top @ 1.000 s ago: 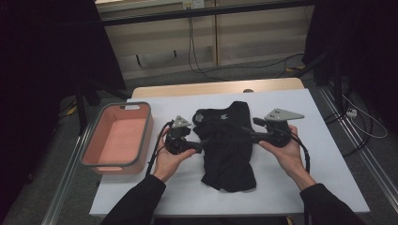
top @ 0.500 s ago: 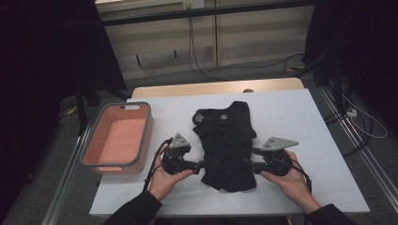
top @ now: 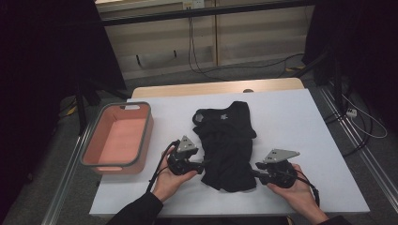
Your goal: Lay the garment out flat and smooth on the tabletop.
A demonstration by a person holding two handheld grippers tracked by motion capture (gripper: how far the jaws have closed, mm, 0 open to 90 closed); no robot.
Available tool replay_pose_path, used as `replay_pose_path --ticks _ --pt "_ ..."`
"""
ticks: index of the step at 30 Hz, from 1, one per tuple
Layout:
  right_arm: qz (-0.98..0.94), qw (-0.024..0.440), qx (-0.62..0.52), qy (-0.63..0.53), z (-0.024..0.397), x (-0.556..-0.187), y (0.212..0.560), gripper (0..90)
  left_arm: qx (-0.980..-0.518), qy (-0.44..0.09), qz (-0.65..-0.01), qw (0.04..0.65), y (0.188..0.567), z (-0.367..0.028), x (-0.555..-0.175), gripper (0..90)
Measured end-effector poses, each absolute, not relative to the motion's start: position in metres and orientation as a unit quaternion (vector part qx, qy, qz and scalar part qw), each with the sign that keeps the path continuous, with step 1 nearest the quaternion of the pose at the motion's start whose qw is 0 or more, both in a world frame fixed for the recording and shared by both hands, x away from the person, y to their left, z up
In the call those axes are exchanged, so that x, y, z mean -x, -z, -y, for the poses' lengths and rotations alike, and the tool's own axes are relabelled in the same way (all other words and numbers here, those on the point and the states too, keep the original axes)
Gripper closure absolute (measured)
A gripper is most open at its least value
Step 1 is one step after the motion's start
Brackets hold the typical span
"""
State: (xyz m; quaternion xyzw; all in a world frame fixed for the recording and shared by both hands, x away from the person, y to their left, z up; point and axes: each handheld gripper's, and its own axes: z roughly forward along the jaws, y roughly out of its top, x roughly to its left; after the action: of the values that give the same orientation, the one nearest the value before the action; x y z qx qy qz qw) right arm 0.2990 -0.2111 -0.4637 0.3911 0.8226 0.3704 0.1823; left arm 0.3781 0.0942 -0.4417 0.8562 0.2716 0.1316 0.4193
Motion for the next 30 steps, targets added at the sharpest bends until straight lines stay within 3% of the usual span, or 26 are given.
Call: replay_pose_path --ticks 5,9,11,16,21,30 --pt "-0.831 0.167 -0.385 -0.364 0.206 -0.303 0.468 64.7 -0.866 -0.109 -0.260 0.414 0.448 -0.086 -0.381 53.1" --pt "-0.830 0.149 -0.383 -0.376 0.204 -0.304 0.471 63.8 -0.880 -0.088 -0.250 0.394 0.455 -0.082 -0.381 78.6" --pt "-0.830 0.144 -0.383 -0.379 0.203 -0.304 0.471 63.4 -0.883 -0.086 -0.245 0.392 0.454 -0.082 -0.381 82.9" --pt "-0.832 0.141 -0.378 -0.380 0.199 -0.303 0.471 69.2 -0.874 -0.092 -0.260 0.399 0.445 -0.093 -0.384 85.0" --pt "-0.838 0.137 -0.370 -0.377 0.193 -0.303 0.470 84.7 -0.854 -0.108 -0.285 0.421 0.432 -0.109 -0.388 85.2" --pt "-0.812 0.179 -0.398 -0.387 0.203 -0.307 0.460 89.4 -0.835 -0.124 -0.301 0.443 0.420 -0.124 -0.389 85.5"
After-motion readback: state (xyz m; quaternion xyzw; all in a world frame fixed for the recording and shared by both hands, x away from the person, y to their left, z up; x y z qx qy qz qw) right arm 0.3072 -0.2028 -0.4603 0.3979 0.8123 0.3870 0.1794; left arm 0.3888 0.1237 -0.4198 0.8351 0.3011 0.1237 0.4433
